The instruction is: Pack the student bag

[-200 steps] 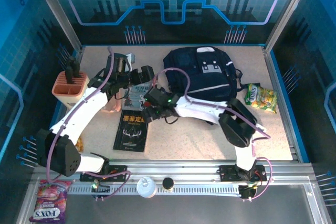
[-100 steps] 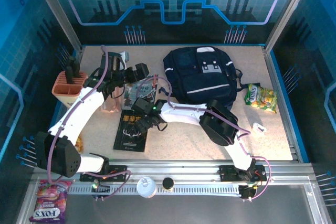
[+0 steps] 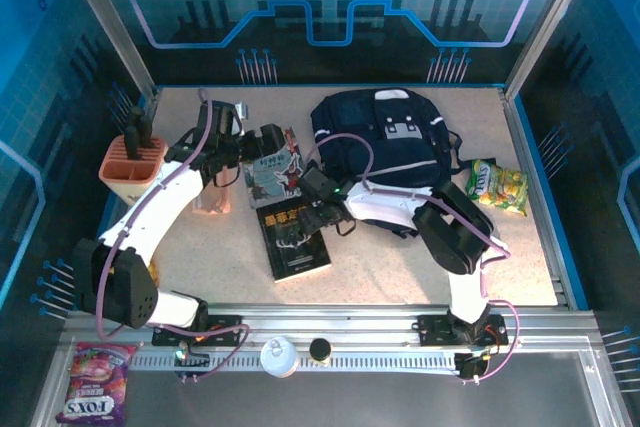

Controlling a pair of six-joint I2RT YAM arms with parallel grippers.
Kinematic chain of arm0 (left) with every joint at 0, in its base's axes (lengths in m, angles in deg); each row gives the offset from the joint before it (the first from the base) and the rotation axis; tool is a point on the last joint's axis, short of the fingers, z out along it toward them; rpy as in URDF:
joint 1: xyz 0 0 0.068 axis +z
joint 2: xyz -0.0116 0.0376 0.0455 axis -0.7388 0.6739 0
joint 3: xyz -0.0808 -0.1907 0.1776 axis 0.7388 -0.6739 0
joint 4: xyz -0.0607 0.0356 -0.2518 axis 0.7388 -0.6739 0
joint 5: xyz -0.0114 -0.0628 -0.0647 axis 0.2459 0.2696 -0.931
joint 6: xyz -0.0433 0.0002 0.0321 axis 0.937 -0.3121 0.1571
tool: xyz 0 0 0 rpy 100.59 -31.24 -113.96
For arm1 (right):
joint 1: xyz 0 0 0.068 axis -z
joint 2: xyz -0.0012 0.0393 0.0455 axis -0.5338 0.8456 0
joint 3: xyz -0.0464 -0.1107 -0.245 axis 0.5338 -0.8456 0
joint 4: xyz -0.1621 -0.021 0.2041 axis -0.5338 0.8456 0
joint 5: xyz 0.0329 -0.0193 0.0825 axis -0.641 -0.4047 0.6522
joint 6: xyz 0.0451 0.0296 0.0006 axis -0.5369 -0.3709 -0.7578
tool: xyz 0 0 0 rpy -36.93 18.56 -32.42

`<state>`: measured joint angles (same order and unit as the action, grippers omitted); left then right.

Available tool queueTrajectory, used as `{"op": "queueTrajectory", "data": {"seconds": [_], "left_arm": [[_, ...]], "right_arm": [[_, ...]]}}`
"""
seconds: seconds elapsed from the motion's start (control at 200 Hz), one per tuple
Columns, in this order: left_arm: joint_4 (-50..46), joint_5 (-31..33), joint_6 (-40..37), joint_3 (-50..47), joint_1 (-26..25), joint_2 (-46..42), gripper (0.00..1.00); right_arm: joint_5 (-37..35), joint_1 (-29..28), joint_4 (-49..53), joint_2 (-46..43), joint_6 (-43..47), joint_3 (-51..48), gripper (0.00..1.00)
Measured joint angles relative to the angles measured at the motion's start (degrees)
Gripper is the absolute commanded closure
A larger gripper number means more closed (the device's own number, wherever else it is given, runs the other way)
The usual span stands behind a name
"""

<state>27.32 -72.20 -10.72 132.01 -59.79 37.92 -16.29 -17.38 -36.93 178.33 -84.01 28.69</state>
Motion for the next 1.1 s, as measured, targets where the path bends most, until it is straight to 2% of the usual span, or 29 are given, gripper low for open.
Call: {"op": "queueTrajectory", "data": {"seconds": [0.19,0.36,0.58,0.7,0.95,1.096], "left_arm": [[-1.4,-0.1,0.2,-2.3,0.0,0.2,0.02],[-3.8,-2.0,2.7,-11.5,0.0,-0.8,0.08],[-3.8,-4.6,8.9,-24.8,-0.2,-3.9,0.24],[-1.9,-6.6,11.8,-28.7,-0.2,-4.1,0.38],[4.3,-9.4,16.3,-31.1,-0.3,-1.9,0.49],[7.1,-10.3,17.9,-31.9,-1.0,-0.7,0.50]], "right_arm": [[4.2,1.0,-1.4,-6.0,-3.6,-4.0,0.19],[9.6,2.6,-4.0,-8.5,-8.4,-5.3,0.30],[13.1,4.7,-3.5,-3.8,-10.9,-3.3,0.51],[14.0,4.7,-2.4,-1.0,-11.5,-1.9,0.58],[15.6,5.4,-1.8,-0.1,-11.5,-1.1,0.64],[17.0,5.7,-1.1,1.3,-11.5,0.0,0.65]]}}
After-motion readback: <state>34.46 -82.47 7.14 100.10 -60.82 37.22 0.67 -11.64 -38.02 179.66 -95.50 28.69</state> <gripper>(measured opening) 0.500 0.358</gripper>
